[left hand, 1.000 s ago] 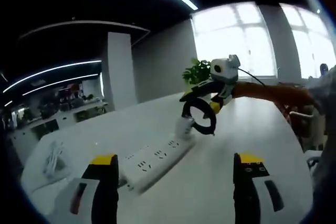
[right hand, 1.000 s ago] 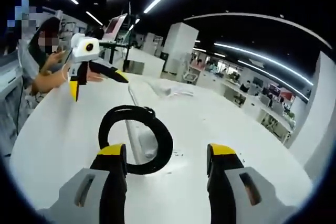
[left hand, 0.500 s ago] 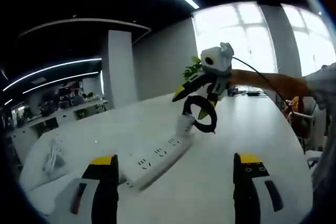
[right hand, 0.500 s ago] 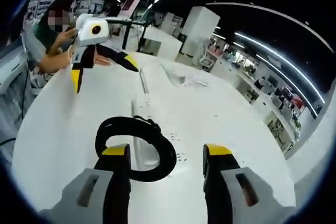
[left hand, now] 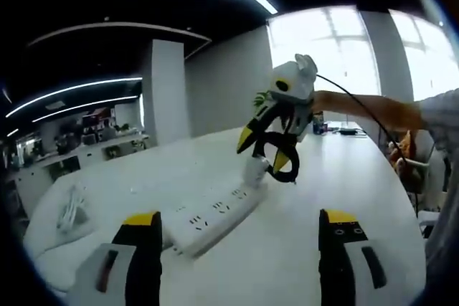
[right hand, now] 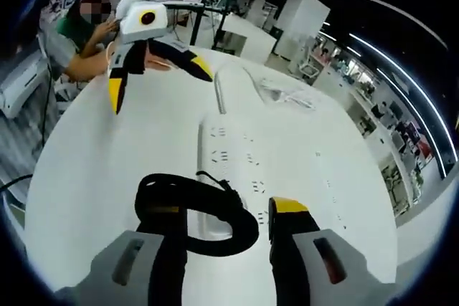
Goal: Straighten the power strip on the desk, plug the charger into it
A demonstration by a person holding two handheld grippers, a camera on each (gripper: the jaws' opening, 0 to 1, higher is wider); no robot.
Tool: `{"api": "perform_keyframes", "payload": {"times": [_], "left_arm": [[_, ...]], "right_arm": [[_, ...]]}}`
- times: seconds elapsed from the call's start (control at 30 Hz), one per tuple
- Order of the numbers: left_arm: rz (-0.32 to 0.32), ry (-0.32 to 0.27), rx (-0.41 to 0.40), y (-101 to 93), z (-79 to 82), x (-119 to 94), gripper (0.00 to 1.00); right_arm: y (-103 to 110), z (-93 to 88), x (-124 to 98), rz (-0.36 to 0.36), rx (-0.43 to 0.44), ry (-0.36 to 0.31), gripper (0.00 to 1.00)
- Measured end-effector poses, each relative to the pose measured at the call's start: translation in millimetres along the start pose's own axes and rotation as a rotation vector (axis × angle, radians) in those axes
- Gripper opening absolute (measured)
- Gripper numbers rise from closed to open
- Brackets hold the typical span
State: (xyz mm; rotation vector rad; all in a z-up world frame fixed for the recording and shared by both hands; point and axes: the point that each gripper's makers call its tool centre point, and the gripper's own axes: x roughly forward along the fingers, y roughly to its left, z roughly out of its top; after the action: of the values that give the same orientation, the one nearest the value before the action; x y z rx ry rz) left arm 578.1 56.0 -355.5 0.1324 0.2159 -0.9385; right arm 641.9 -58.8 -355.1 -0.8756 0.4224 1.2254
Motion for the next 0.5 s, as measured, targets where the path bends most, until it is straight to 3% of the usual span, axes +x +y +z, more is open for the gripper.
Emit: {"api": "perform_keyframes", "payload": {"times": [0.2,0.5], "left_arm": [[0.001,0.011,0.007,1.1,-2.1,0.3,0.92],[0.009,0.013,-0.01,4.5,-4.0,0.6,0.92]], "right_arm": [[-1.2,-1.5,2.2,0.026,-0.028,0.065,0.33],[1.6,-7.2,6.6,0.058,-0.058,0.183,0.31]]}}
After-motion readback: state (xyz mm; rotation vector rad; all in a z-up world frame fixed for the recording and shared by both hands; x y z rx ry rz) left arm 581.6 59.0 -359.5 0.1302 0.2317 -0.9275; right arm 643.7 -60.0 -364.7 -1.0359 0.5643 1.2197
